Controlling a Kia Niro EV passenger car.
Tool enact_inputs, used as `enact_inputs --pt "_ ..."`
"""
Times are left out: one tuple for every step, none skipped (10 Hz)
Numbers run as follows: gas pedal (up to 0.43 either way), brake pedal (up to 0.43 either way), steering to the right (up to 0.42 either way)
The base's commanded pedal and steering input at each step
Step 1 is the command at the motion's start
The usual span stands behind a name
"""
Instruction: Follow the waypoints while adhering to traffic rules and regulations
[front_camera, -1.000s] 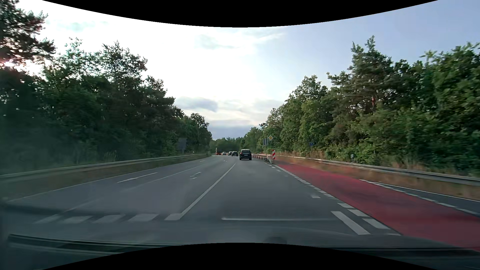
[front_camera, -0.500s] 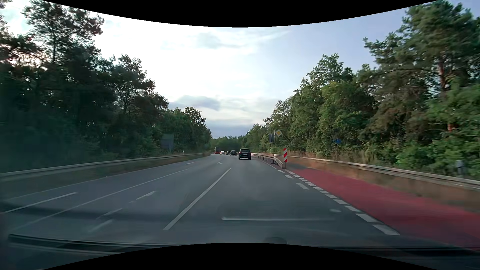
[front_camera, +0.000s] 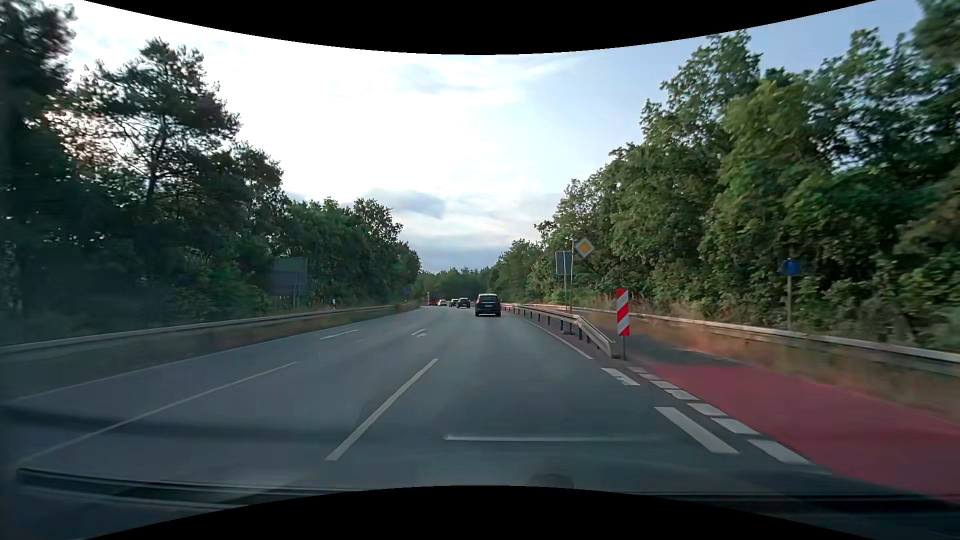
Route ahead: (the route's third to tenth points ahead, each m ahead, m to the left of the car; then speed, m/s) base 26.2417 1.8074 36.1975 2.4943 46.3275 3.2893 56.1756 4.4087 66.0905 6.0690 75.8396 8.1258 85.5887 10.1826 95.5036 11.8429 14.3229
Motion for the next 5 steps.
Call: enact_inputs --pt "0.0 0.0 -0.012" --pt "0.0 0.0 -0.014" --pt "0.0 0.0 -0.015" --pt "0.0 0.0 -0.015" --pt "0.0 0.0 -0.016"
